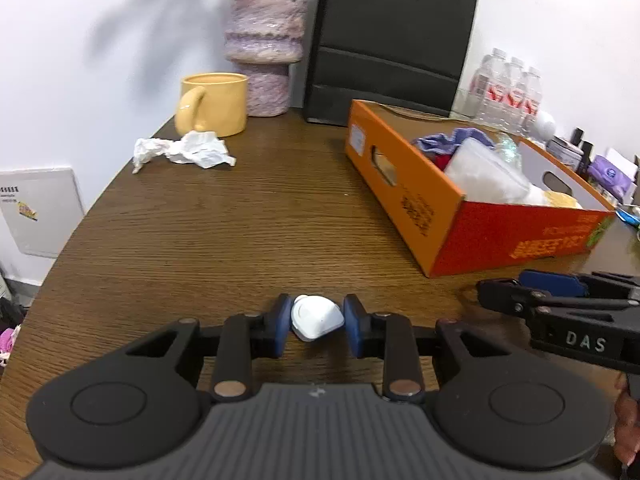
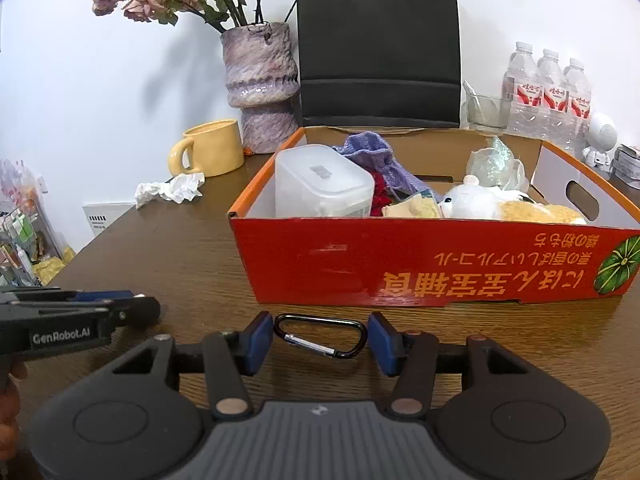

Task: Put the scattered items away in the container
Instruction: 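Carry earbud case and carabiner into the box and open both tools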

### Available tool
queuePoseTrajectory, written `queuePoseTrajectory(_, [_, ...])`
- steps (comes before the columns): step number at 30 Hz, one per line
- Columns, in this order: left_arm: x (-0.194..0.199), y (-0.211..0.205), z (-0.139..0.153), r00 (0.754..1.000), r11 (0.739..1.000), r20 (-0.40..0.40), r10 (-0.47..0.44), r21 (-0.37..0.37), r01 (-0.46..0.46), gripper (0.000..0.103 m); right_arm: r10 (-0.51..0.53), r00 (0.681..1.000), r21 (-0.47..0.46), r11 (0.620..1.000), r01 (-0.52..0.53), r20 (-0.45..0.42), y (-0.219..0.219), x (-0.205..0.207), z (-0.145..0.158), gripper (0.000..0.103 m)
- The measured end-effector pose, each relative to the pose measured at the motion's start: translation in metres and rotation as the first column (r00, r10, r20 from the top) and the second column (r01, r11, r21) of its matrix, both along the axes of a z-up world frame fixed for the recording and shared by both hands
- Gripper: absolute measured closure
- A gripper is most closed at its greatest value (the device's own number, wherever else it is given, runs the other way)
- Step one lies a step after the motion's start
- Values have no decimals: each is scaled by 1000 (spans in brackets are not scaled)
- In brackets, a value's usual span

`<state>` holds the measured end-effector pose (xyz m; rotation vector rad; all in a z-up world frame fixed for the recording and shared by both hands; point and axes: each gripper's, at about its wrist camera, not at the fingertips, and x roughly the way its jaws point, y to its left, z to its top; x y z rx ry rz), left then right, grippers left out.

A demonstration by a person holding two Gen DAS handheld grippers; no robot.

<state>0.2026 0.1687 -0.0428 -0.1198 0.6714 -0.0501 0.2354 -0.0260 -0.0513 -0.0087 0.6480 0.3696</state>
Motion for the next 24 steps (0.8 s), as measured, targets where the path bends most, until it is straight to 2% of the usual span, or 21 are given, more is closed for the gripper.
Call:
queuePoseTrajectory(7, [-10,-6,5,999,1000,50,3,-6,-2,74,-1,1000,13,1000,0,19,-15,-7,4,52])
queuePoseTrajectory(14, [-29,-20,9,995,1000,93,24,7,-25,74,-7,999,46,999,4,45,-48,-15,12,52])
queuePoseTrajectory(20, [-39,-39,18,990,998,127,57,-36,-52,74,3,997,39,999,-6,72,-73,-19,17,52])
queuePoseTrajectory(24, [-39,-57,31,987,997,156,49,-73,-38,74,6,995,40,999,-10,103,-91,-19,28,52])
